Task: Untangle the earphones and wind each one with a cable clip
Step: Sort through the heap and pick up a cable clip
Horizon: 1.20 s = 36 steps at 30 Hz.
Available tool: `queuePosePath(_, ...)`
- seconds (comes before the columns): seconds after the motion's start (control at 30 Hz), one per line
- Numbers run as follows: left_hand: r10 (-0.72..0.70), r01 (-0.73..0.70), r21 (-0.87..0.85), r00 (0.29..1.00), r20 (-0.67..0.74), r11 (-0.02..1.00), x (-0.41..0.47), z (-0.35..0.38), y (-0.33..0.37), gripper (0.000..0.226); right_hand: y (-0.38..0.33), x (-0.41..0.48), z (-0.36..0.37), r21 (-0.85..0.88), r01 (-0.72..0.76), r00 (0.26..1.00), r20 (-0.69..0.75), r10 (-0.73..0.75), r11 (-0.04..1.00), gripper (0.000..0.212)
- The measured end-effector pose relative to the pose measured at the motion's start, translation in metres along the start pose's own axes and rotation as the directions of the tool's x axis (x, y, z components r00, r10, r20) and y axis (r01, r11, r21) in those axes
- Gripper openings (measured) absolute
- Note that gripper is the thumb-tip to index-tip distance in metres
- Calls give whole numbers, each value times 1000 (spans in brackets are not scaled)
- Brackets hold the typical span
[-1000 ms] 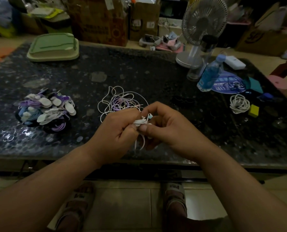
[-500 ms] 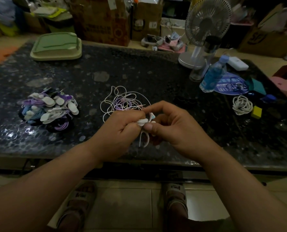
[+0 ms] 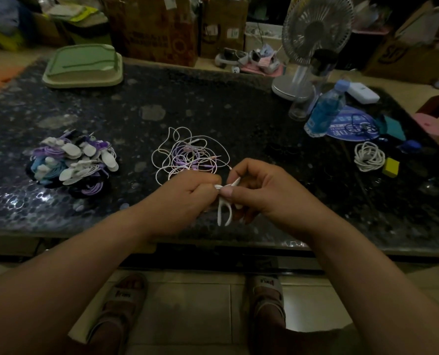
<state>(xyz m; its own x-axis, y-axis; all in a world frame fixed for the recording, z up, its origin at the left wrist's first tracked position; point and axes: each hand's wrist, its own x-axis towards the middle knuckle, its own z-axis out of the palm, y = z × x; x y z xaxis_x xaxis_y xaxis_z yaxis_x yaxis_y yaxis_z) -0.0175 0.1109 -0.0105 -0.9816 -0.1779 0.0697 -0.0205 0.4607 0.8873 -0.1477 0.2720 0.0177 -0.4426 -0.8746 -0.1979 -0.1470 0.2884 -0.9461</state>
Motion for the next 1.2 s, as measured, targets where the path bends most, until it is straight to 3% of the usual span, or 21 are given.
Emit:
queuePosePath(0.2,-72,63,-152,996,-57,986,2,2,7,30,1,3,2,235,-59,993,-90,82,970,18)
queuePosePath(0.3,-134,139,-143,990,46,980,4,3,9,50,2,6,5,281,-85,981,-146,130,956,12)
queuePosePath(0.37,-154,167,-84,978,143,982,4,-2,8,46,2,6,4,293,-117,977,-137,163,949,12)
queuePosePath(0.47,-151,195,-140,950,274,971,1,-8,7,24,2,4,-3,286,-195,979,-6,206,938,12)
queuePosePath(0.6,-177,255,-205,925,337,945,-3,-8,7,29,-1,-3,-11,208,-246,958,199,206,947,31)
queuePosePath(0.8,-225,209,95,947,227,973,0,-3,3,9,-3,-1,6,8,-240,962,132,237,971,36)
queuePosePath(0.9,-209,149,290,960,187,945,-1,3,1,15,-1,1,16,-82,-292,945,126,300,953,39)
queuePosePath(1.0,-216,133,352,955,206,927,-1,6,-1,17,3,2,24,-156,-317,932,131,338,936,43)
queuePosePath(1.07,-224,142,356,954,201,924,-2,6,-2,15,4,3,27,-134,-316,935,123,332,939,42)
queuePosePath(1.2,-186,111,401,971,153,909,-2,9,-3,20,2,5,26,83,-368,927,106,359,926,31)
